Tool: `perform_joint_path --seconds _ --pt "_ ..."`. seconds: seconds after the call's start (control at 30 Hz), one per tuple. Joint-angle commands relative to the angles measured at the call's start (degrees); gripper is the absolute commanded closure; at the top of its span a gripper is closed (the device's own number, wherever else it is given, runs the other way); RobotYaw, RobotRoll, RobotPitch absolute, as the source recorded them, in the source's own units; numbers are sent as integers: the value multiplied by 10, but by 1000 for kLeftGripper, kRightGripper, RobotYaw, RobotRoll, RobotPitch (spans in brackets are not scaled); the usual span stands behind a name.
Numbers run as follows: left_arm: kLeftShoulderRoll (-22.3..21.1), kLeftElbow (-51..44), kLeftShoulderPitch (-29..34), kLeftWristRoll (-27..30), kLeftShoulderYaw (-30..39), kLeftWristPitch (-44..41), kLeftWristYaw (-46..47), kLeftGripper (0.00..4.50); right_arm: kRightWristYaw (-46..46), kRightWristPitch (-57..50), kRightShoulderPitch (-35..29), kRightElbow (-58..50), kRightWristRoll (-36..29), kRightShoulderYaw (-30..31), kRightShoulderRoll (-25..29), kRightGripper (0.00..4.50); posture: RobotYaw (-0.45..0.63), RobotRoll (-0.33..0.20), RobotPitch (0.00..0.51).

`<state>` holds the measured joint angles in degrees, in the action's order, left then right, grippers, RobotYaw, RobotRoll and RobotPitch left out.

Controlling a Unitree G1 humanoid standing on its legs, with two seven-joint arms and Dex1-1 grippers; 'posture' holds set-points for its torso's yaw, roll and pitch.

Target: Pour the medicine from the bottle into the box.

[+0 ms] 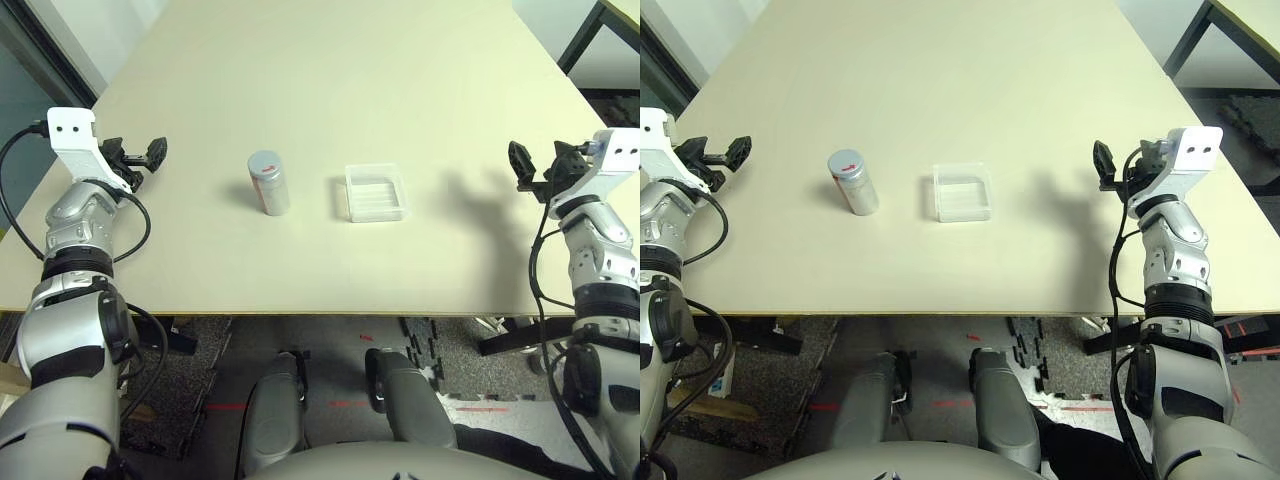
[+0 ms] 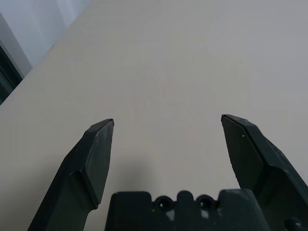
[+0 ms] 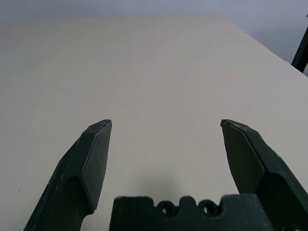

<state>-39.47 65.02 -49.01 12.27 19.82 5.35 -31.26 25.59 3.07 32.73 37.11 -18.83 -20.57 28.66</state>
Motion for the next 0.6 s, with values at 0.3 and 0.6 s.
perform_joint_path --seconds 0.3,0.6 --pt "-5 -21 13 7 2 -12 -11 26 7 -7 -1 -2 6 7 6 0 -78 0 194" --pt "7 -60 24 22 -1 -39 -46 26 58 -14 5 -19 -14 8 6 0 -84 0 174"
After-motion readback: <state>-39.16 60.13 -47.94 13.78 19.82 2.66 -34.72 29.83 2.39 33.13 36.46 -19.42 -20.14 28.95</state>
